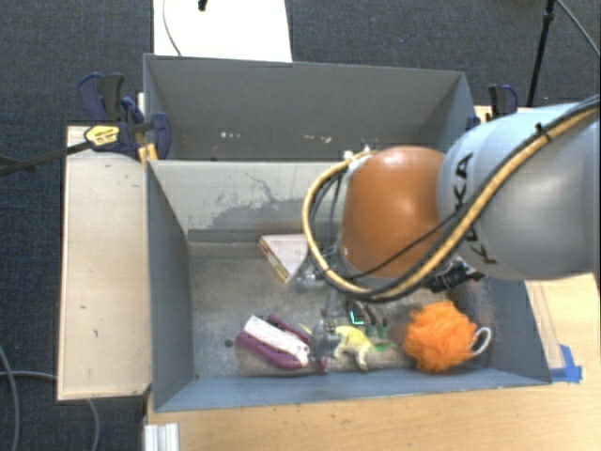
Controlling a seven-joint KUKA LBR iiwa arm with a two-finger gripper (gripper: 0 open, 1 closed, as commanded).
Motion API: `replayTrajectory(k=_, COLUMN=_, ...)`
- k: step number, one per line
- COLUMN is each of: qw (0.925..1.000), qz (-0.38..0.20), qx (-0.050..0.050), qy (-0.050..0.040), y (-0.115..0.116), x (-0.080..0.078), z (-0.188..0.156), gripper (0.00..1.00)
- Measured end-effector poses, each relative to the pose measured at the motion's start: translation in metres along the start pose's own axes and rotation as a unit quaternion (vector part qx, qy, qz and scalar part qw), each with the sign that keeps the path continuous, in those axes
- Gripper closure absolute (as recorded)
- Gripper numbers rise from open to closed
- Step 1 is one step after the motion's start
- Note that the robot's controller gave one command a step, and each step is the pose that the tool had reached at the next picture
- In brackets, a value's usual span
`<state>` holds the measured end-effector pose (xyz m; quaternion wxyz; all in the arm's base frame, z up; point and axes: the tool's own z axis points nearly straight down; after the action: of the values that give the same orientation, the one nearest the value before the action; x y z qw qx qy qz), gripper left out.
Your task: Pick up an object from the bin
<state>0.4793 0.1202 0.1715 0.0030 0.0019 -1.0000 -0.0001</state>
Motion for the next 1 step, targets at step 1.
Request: replayTrajectory(k=1, qw=1.0, qz=0.002, qx=0.0, qy=-0.0039, y=-0.0006, x=-0.002, z=-0.0038, gripper=0.0)
